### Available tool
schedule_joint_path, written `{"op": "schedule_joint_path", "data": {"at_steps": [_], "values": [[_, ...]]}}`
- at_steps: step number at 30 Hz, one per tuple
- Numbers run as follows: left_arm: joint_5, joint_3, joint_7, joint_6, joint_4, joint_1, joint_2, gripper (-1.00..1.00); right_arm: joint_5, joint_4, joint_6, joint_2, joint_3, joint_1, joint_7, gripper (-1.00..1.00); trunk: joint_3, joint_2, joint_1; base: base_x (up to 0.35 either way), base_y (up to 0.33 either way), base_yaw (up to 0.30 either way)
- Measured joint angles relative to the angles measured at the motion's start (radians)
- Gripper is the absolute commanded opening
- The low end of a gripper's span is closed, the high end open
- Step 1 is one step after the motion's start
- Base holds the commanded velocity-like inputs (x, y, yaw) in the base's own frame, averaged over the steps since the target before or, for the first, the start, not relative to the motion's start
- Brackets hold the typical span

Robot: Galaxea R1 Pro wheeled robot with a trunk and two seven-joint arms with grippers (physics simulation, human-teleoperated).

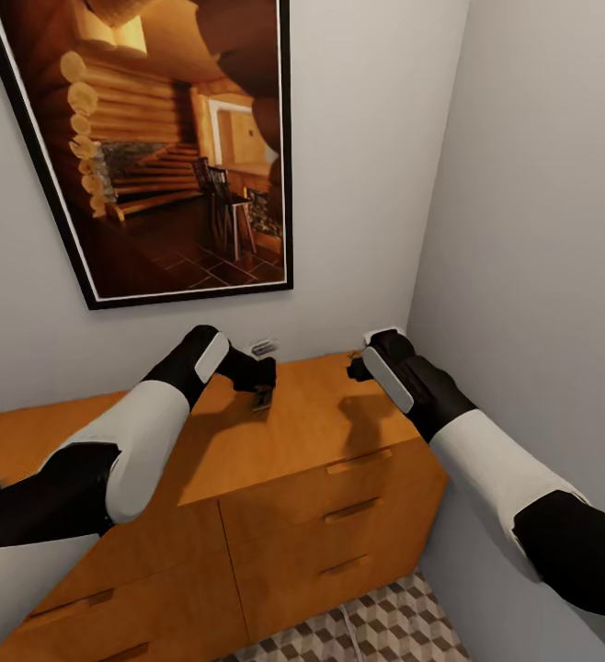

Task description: Take the four mousetraps from the cabinet in the bathroom and place them on the bathroom floor. Make sure all four end up on the same floor surface, and ensure that at least two of them are either under or directly next to the same bathroom sink.

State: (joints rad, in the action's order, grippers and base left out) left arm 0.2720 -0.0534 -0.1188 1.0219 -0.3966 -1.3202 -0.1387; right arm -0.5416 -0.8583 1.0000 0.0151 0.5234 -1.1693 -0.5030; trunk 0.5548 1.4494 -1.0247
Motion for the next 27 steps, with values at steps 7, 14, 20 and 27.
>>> {"op": "schedule_joint_path", "data": {"at_steps": [7,14,20,27], "values": [[0.063,0.032,-0.026,-0.004,-0.039,-0.001,0.002,-1.00,0.003,-0.031,0.002,-0.039,0.026,0.000,0.039,1.00,0.000,0.000,0.000,0.271,0.000,0.000],[0.407,0.052,-0.010,-0.006,-0.143,-0.001,0.003,-1.00,-0.005,-0.045,0.002,-0.070,0.026,0.000,0.255,1.00,0.000,0.000,0.000,0.259,0.000,0.000],[0.608,0.053,-0.571,-0.006,-0.774,-0.001,0.006,-1.00,0.003,-0.045,0.004,-0.068,0.026,0.000,0.264,1.00,0.000,0.000,0.000,0.179,0.000,0.000],[0.617,0.093,-0.566,-0.006,-0.775,0.000,-0.001,-1.00,0.000,-0.044,0.004,-0.065,0.038,0.000,0.264,1.00,0.000,0.000,0.000,0.033,0.000,0.000]]}}
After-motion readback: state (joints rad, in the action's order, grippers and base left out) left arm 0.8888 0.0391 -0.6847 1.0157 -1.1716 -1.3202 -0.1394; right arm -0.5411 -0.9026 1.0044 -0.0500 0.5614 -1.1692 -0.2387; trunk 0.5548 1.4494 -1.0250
